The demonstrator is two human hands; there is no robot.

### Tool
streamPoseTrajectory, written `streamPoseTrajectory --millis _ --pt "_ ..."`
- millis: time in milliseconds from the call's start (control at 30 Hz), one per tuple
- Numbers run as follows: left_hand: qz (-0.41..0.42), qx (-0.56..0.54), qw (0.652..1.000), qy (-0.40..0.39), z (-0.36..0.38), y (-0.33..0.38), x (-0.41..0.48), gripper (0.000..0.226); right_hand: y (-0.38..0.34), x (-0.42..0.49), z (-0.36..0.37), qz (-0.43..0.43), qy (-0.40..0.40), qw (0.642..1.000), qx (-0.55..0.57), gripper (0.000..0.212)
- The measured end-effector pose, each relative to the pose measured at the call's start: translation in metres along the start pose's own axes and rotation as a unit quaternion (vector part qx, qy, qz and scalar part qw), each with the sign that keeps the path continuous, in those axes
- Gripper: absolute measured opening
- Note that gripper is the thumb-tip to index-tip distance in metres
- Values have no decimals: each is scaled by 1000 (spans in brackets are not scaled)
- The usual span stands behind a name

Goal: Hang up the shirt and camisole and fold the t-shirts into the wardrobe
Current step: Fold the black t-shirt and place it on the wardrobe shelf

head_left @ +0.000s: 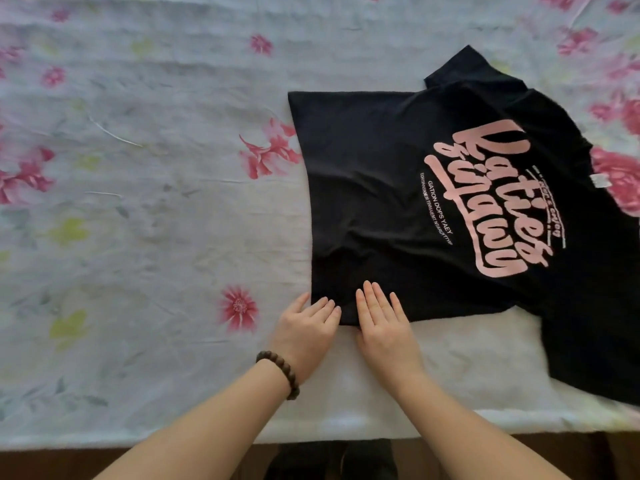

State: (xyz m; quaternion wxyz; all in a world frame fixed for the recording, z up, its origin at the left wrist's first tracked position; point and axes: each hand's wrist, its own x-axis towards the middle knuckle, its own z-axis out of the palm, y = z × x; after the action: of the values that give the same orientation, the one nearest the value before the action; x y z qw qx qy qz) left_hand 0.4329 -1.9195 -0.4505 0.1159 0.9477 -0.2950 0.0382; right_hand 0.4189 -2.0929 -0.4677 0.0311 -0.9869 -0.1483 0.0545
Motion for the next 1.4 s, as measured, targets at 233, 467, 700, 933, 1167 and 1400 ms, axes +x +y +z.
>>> streamPoseTrajectory --millis 233,467,700,933,1167,1400 --pt "8 -15 999 -48 -48 -10 -28 47 5 -6 -16 67 -21 997 -42 51" --pt "7 -11 989 -146 -48 6 -56 50 -23 -44 -22 95 -110 989 -12 77" --pt "-27 -4 986 -162 -38 31 -52 36 -26 -54 -21 115 -153 980 52 75" --pt "-101 -26 968 -228 -17 63 0 60 -3 -50 -40 95 -161 976 113 71" --pt "-56 -26 957 -283 9 107 38 57 81 -56 -50 189 -170 962 99 63" --pt "-63 -28 960 -271 53 181 110 61 203 -70 -45 183 -181 966 29 75"
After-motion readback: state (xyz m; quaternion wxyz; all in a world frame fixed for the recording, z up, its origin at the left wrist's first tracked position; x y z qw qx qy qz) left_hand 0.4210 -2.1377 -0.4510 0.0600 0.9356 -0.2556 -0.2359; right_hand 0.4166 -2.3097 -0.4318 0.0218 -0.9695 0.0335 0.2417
